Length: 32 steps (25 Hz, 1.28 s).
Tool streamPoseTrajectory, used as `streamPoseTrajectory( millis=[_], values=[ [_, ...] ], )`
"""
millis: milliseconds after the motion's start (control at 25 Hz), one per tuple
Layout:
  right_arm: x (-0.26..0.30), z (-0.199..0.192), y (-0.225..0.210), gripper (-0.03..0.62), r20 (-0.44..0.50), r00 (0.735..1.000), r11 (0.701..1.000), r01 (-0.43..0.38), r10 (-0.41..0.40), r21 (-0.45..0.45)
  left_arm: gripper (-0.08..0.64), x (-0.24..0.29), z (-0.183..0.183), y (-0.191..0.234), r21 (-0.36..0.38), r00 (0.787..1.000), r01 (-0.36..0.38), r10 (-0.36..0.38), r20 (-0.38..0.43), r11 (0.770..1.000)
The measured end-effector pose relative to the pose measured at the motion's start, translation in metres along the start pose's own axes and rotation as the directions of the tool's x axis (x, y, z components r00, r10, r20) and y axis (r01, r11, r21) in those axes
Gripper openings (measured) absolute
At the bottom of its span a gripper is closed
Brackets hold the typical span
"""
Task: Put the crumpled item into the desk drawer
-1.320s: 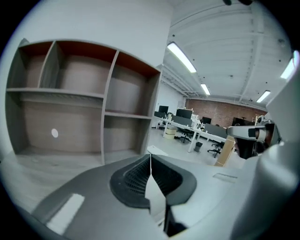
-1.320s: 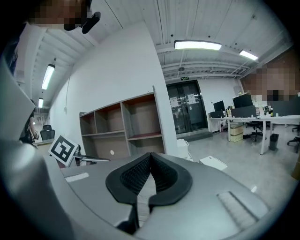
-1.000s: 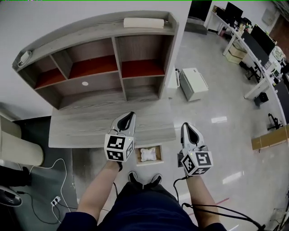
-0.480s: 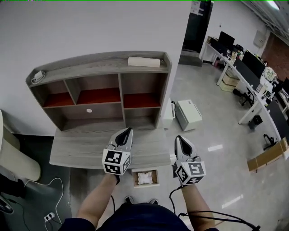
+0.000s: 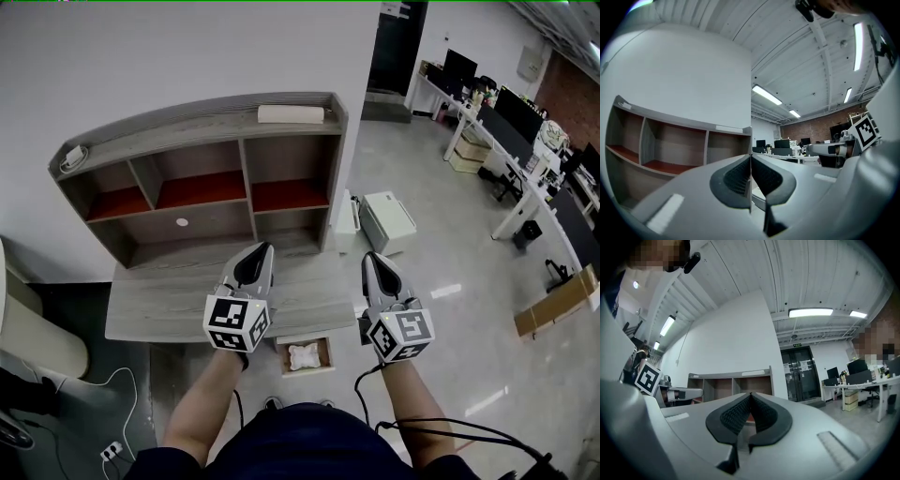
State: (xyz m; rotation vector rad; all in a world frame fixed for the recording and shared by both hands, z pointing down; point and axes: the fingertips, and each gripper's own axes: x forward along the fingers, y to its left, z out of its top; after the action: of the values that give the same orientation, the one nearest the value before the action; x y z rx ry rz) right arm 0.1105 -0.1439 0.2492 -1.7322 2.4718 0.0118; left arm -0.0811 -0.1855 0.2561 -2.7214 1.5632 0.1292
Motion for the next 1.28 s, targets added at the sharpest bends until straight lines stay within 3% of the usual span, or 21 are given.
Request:
streamPoseTrajectory(
  millis=[1280],
  values=[
    [0.012,-0.014,0.009,0.006,-0.032,0.999,1.0,-0.016,0.017,0.013,0.006,0.007,-0.023,0.009,-0.04,0.999,0.008,-0.009,-0.038,0.999]
  ],
)
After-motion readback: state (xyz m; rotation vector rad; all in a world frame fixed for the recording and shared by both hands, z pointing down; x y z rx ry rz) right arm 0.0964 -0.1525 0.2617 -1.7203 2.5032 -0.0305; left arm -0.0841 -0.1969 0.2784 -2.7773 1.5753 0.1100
